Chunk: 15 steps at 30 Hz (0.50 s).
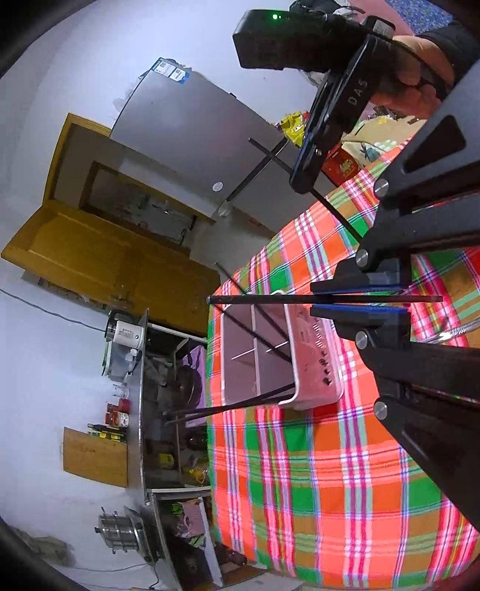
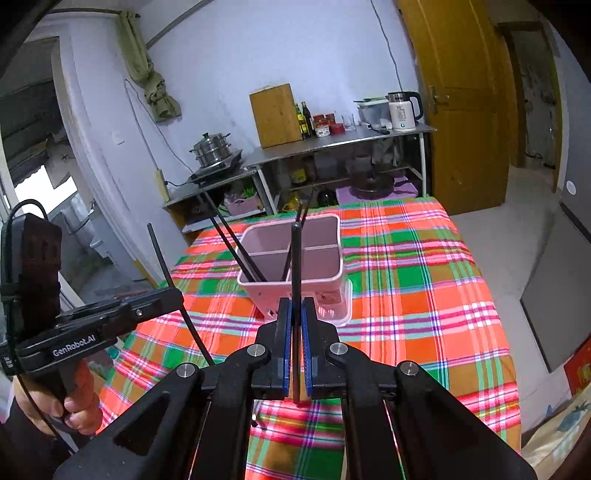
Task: Organize utensils
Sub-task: 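Lift the held black chopsticks in both tools up over the pink basket, then lower both chopsticks into the pink basket and open both tools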
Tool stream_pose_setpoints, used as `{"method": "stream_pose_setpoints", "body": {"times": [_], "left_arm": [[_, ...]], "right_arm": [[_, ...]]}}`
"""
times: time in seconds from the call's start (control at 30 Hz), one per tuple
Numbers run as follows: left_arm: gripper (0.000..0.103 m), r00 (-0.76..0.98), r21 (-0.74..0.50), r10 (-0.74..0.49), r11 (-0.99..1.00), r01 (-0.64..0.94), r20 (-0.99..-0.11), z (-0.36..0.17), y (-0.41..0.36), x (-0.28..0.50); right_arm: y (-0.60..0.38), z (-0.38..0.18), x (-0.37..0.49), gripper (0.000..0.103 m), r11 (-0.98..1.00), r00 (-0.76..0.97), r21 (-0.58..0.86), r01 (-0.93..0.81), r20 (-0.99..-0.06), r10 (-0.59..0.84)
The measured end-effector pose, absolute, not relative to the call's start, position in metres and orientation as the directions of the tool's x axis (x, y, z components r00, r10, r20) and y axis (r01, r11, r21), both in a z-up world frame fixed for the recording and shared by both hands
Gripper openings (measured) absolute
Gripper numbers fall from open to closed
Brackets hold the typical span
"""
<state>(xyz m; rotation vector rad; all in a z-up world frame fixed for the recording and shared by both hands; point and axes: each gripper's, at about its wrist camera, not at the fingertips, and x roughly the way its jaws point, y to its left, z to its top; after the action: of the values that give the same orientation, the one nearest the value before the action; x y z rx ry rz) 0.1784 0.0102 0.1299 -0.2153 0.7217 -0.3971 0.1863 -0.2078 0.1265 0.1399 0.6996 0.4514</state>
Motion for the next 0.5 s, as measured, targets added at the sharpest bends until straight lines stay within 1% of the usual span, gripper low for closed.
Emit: {"method": "stream_pose_setpoints", "body": {"times": [0.2,0.5], "left_arm": [[0.005,0.714,-0.304,-0.397,0.916,0.263,-0.577,0.156,0.022,0.194],[0.005,0.779,-0.267,-0.345,0.935,0.234,-0.523,0.200,0.035,0.231]], "right_arm": [[-0.196,0.149,0.197,0.005,0.887,0.692,0.264,-0.380,-0.555,0.462],[-0.183,0.185,0.227,0.005,0.876,0.730,0.275,-0.396,-0.484,0.482]]}}
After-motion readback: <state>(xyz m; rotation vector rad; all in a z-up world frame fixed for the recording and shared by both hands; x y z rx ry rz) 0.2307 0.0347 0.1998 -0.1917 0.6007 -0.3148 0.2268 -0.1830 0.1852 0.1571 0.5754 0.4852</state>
